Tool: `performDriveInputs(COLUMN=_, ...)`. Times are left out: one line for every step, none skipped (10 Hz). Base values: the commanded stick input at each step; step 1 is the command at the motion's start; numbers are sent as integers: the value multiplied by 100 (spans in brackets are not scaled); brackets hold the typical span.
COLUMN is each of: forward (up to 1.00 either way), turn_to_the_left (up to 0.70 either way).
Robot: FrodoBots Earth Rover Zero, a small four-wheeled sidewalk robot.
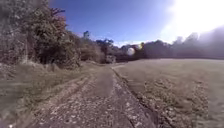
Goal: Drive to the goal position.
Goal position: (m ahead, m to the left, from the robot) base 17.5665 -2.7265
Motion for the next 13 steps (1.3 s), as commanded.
performDriveInputs(forward=60, turn_to_the_left=15)
performDriveInputs(forward=60, turn_to_the_left=15)
performDriveInputs(forward=60, turn_to_the_left=15)
performDriveInputs(forward=60, turn_to_the_left=15)
performDriveInputs(forward=60, turn_to_the_left=0)
performDriveInputs(forward=60, turn_to_the_left=0)
performDriveInputs(forward=60, turn_to_the_left=0)
performDriveInputs(forward=60, turn_to_the_left=0)
performDriveInputs(forward=60, turn_to_the_left=0)
performDriveInputs(forward=60, turn_to_the_left=0)
performDriveInputs(forward=60, turn_to_the_left=0)
performDriveInputs(forward=60, turn_to_the_left=0)
performDriveInputs(forward=60, turn_to_the_left=0)
